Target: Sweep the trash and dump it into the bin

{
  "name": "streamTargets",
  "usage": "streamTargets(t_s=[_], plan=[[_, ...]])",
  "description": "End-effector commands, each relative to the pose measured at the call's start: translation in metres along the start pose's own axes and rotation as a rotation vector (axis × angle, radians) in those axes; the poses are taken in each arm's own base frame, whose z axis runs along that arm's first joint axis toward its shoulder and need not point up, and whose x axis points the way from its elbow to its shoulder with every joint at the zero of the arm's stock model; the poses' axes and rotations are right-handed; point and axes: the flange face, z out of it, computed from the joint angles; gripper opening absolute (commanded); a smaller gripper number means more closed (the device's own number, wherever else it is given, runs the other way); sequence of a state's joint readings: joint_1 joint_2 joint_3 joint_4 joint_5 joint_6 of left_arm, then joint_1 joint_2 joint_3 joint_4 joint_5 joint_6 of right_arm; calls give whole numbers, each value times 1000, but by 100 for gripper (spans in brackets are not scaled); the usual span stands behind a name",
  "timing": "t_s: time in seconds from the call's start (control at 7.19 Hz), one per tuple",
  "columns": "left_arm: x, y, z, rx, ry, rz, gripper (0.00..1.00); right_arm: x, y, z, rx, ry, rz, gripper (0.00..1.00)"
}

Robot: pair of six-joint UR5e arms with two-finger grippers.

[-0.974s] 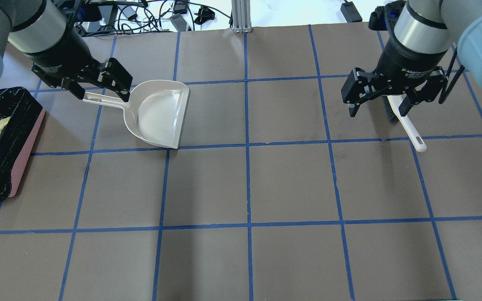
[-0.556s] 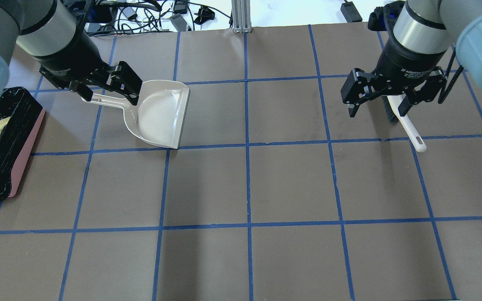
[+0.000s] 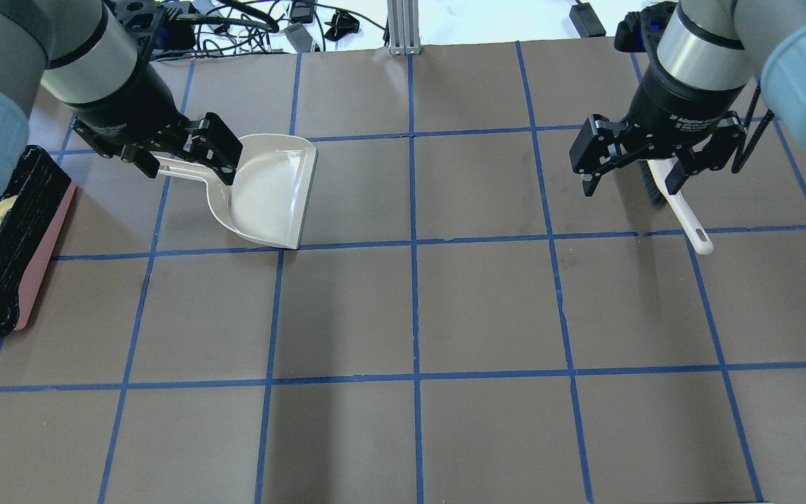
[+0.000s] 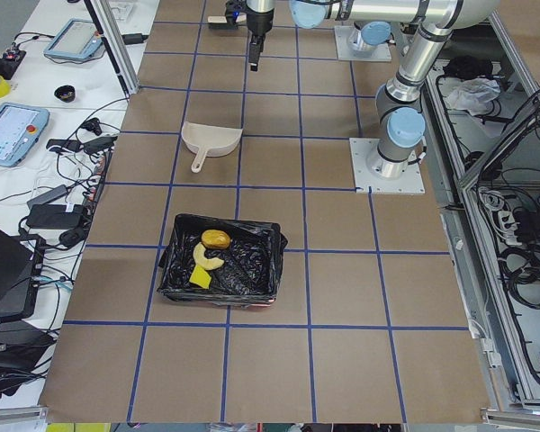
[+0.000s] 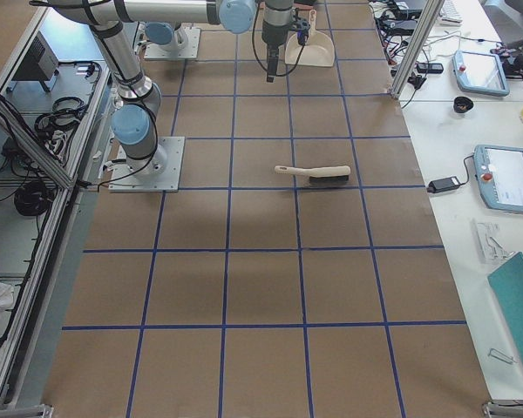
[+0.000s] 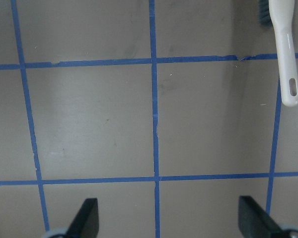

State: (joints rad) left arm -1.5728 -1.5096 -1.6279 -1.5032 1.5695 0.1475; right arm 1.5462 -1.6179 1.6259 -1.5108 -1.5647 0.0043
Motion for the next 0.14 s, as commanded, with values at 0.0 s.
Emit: streamTargets(t_s=[0.0], plan=[[-2,2,3,-7,-19,-13,100,0,0,-2,10,0,-1,100]])
